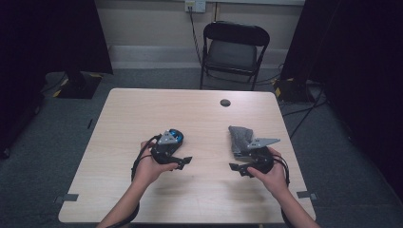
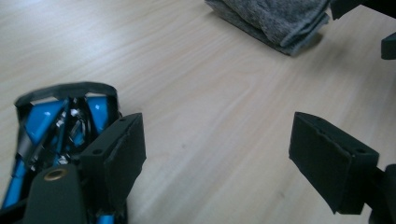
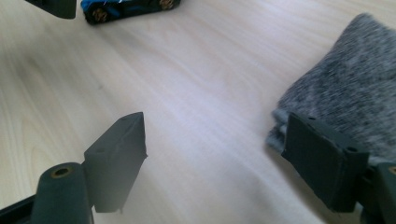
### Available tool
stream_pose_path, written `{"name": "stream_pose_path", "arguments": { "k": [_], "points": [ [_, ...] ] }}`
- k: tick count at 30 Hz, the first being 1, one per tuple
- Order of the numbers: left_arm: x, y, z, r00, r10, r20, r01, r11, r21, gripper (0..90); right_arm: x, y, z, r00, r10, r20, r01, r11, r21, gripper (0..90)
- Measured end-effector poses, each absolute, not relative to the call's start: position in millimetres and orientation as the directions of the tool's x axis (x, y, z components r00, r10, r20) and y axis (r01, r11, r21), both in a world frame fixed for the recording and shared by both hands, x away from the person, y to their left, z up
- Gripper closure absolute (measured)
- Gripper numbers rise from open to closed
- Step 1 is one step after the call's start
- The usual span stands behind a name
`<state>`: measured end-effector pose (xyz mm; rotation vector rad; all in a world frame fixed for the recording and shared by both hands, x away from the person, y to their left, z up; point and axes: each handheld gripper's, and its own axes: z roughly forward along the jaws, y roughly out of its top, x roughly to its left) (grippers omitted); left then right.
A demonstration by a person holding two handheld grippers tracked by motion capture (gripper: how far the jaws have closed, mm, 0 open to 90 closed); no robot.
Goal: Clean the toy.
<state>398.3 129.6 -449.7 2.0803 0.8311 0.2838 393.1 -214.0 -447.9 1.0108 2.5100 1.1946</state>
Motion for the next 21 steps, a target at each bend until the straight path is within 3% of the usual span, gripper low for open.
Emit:
{"name": "stream_pose_path", "arguments": {
  "k": [9,21],
  "points": [
    [368,117,-470,0.802,0.593,-0.075,0.434,-0.493,0.754,19.0,369,-201,-470,-0.790,0.601,0.125,0.500,0.513,0.698,17.5],
    [350,107,-492,0.844,0.535,-0.044,0.388,-0.550,0.740,19.5,352,-186,-492,-0.844,0.532,0.071,0.429,0.590,0.684,15.6]
  ]
}}
